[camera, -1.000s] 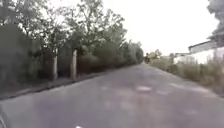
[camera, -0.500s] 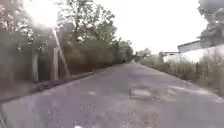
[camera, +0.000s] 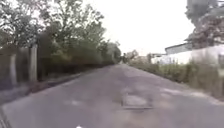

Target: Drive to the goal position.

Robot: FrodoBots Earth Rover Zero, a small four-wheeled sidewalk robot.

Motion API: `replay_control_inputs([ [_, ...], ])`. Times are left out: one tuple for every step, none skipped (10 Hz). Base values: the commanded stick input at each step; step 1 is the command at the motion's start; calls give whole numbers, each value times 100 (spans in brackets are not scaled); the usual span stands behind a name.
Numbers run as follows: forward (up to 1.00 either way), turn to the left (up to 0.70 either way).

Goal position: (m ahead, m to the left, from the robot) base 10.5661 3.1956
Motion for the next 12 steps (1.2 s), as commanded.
replay_control_inputs([
  [100,0],
  [100,0],
  [100,0],
  [100,0],
  [100,0],
  [100,-37],
  [100,-40],
  [100,-40],
  [100,-40],
  [100,-40],
  [100,-40],
  [100,-40],
])
